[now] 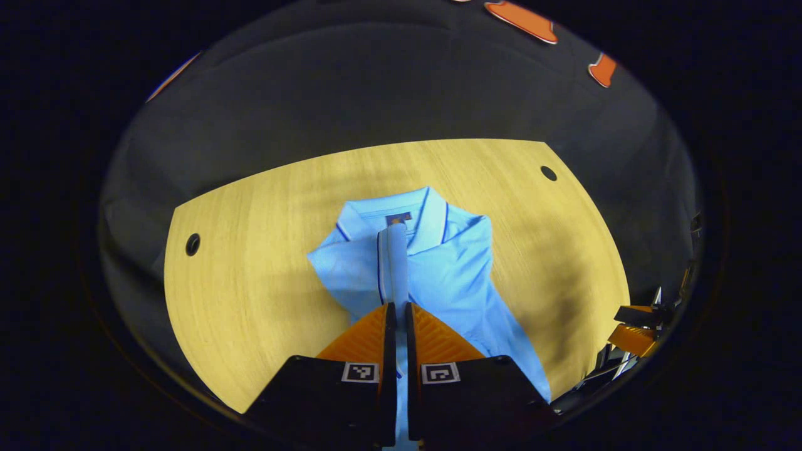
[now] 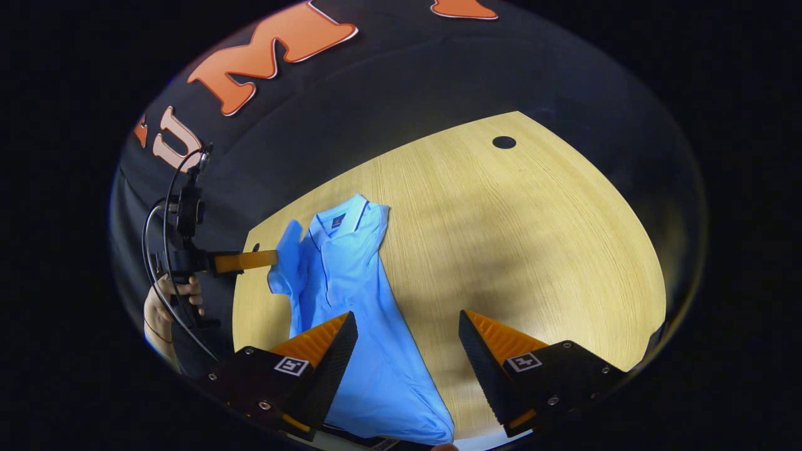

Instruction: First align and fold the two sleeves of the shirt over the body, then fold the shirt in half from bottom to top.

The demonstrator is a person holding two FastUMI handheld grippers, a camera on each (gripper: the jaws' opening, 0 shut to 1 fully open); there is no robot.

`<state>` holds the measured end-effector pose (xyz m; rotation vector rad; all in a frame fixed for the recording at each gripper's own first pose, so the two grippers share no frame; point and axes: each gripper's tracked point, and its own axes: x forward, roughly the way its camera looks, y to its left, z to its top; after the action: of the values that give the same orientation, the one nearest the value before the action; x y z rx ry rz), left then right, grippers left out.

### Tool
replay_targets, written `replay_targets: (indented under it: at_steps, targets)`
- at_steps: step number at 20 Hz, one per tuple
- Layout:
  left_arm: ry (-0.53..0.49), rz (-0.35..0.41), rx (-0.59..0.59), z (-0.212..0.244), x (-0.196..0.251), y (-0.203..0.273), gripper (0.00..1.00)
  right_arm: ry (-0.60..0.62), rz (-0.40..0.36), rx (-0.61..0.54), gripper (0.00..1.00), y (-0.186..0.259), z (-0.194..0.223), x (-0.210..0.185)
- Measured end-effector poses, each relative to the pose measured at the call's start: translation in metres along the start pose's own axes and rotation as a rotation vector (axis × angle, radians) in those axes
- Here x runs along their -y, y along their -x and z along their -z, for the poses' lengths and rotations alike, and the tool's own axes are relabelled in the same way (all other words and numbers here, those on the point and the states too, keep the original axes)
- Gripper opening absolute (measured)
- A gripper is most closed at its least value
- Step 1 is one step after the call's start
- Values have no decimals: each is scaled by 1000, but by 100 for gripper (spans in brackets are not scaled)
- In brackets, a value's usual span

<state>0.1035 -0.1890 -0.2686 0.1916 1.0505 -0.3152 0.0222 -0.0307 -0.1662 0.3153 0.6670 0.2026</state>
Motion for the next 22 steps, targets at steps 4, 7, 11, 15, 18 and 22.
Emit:
replay_targets:
  at_steps: [4,7,11,15,18,22]
  targets:
    - [-28,19,-18,1,40,-25,14,-27,23,-7,98,21,4,11]
    - [-16,67,-18,5,64,-29,18,-49,39,-20,98,24,12,21]
    - [6,57,5,21,50,-9,100,-13,43,-51,98,23,20,17]
    - [58,31,28,44,21,22,100,40,53,-84,98,14,29,6]
    - [86,-18,37,91,-18,55,100,123,100,-130,98,3,48,1]
    - [133,-48,-47,185,-51,76,100,271,161,-208,99,6,94,-2]
